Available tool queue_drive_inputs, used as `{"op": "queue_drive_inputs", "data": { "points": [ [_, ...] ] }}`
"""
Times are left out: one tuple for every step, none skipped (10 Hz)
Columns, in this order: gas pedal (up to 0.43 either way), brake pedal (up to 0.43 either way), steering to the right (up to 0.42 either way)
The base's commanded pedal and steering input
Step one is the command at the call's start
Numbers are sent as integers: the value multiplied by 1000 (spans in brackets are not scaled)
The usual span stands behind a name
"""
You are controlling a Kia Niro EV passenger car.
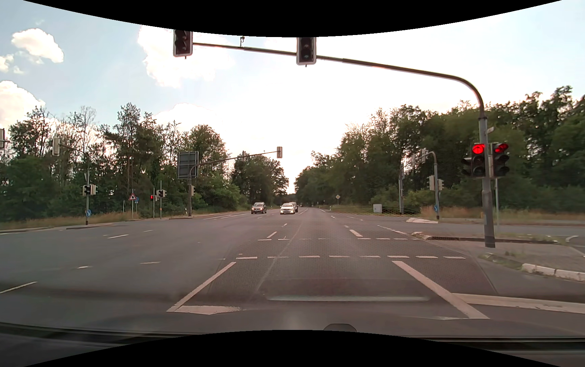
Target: Follow the waypoints while adhering to traffic rules and regulations
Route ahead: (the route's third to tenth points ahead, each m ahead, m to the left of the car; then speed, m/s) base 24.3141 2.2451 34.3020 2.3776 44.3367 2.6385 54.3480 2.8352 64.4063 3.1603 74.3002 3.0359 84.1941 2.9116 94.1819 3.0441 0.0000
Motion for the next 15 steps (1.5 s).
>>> {"op": "queue_drive_inputs", "data": {
  "points": [
    [0, 305, -8],
    [0, 311, -8],
    [0, 305, -8],
    [0, 305, -8],
    [0, 305, -8],
    [0, 311, -8],
    [0, 311, -8],
    [0, 305, -8],
    [0, 305, -8],
    [0, 305, -8],
    [0, 311, -8],
    [0, 311, -8],
    [0, 305, -8],
    [0, 305, -8],
    [0, 305, -8]
  ]
}}
